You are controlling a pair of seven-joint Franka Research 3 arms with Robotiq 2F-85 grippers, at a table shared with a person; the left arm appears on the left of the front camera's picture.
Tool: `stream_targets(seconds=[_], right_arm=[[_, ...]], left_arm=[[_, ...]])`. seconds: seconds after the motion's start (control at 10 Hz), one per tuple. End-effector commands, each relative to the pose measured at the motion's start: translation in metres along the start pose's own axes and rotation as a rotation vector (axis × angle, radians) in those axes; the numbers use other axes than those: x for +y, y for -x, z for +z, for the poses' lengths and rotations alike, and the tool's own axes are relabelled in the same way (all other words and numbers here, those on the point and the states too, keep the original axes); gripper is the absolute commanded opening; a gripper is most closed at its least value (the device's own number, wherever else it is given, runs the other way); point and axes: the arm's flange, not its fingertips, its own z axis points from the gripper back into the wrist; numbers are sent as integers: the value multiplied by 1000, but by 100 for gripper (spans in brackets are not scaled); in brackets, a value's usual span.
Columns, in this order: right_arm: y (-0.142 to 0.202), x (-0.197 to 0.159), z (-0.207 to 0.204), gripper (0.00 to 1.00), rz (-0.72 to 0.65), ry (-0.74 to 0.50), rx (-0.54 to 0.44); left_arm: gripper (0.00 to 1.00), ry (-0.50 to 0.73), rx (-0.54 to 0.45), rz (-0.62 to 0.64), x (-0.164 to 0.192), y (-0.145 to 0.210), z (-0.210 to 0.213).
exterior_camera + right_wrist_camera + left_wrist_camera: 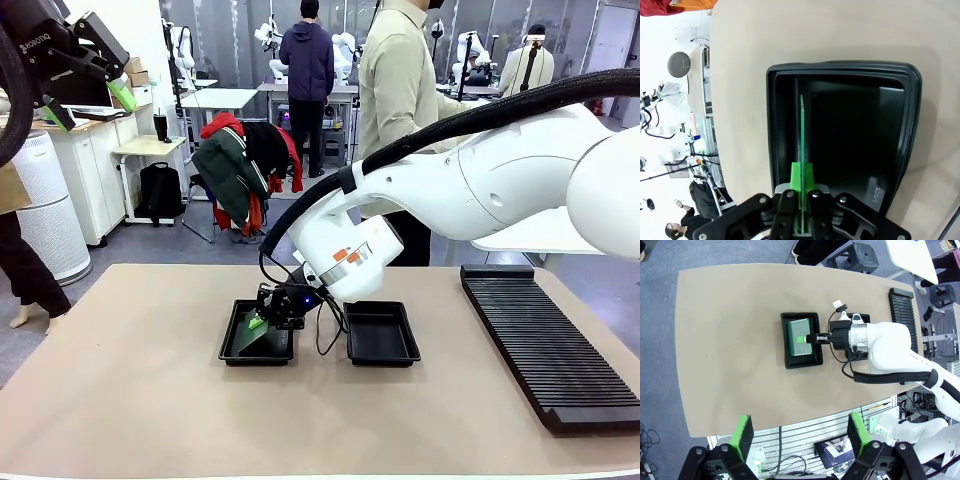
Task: Inspect and transfer BCBs to ESD trays.
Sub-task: Pick up the Blank PCB from the PCB Rack and place it in the left ESD tray.
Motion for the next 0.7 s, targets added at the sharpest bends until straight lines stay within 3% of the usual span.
stream_targets(seconds=[0.0, 0.3, 0.4, 0.6], right_arm=[[3, 11, 1, 10, 0, 50, 3], [5, 25, 5, 25, 4, 104, 2], [6, 28, 6, 36, 7, 116, 3], [7, 42, 9, 37, 12, 197, 0]], left_arm=[[100, 9, -2, 3, 0, 1, 0], [100, 9, -2, 3, 0, 1, 0], [100, 9, -2, 3, 0, 1, 0], [100, 9, -2, 3, 0, 1, 0]])
